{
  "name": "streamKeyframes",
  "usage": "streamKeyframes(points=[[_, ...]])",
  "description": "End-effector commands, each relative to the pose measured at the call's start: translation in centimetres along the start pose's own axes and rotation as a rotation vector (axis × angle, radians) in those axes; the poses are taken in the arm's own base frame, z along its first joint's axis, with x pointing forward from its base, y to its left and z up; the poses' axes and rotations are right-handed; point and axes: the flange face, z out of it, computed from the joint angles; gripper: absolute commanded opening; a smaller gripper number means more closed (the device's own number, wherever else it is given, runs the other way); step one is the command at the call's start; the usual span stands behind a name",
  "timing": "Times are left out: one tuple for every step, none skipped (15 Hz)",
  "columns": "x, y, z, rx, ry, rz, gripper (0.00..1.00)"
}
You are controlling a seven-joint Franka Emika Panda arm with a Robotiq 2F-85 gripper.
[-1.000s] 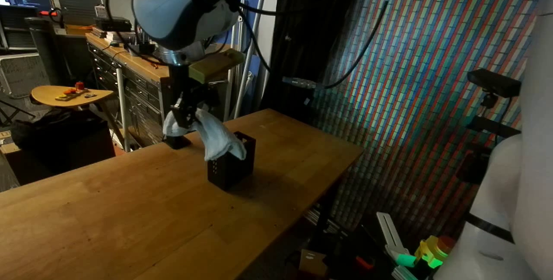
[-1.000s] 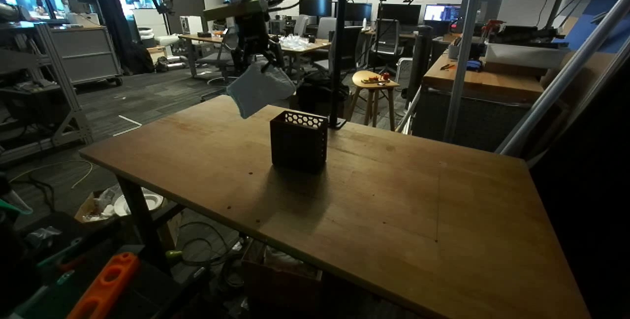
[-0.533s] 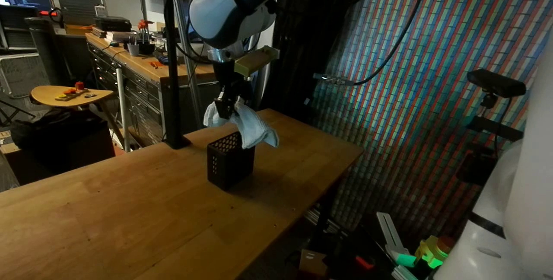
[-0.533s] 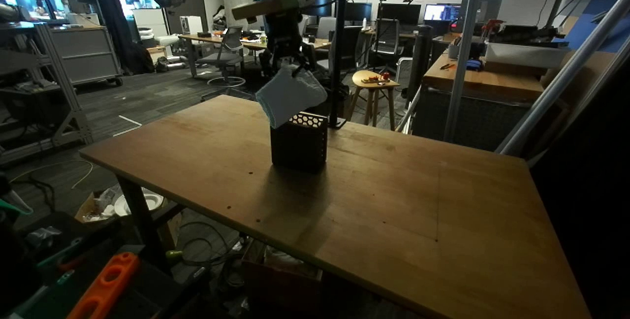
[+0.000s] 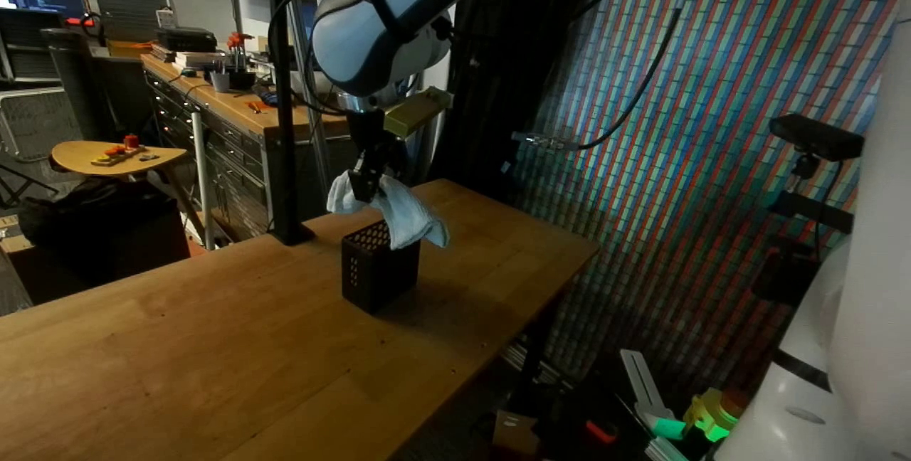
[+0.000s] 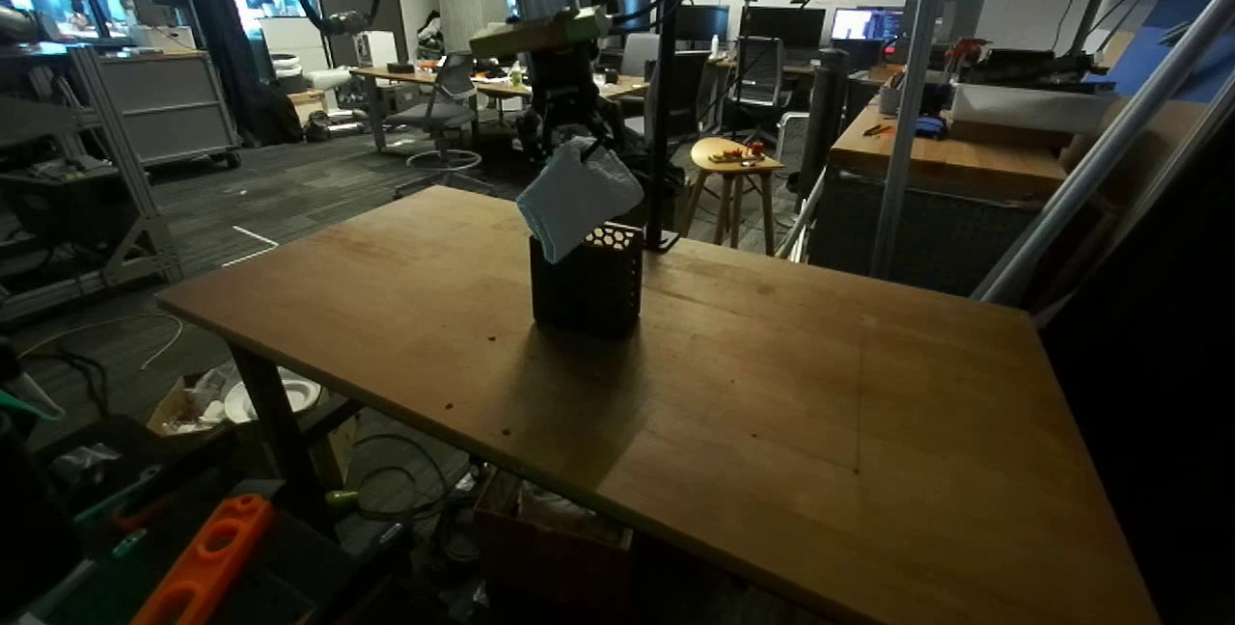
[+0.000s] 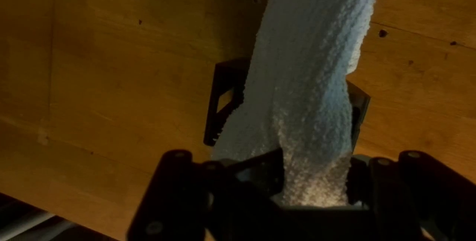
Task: Put the towel in the box
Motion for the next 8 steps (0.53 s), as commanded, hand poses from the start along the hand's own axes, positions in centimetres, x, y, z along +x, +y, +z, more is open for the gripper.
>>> streamKeyframes(points=[[0.5,1.6,1.6,0.022,0.025,0.0,0.08],[0.4,1.9,2.3,0.027,0.025,0.005,0.08],[0.5,2.3,3.1,0.037,0.025,0.013,0.08],[0.5,2.6,3.8,0.046,0.025,0.018,0.08],[0.7,2.8,4.5,0.065,0.03,0.021,0.08],[1.0,2.9,5.1,0.081,0.035,0.024,0.08],[1.4,2.6,5.7,0.105,0.04,0.023,0.08],[1.8,2.3,6.1,0.131,0.05,0.025,0.08]])
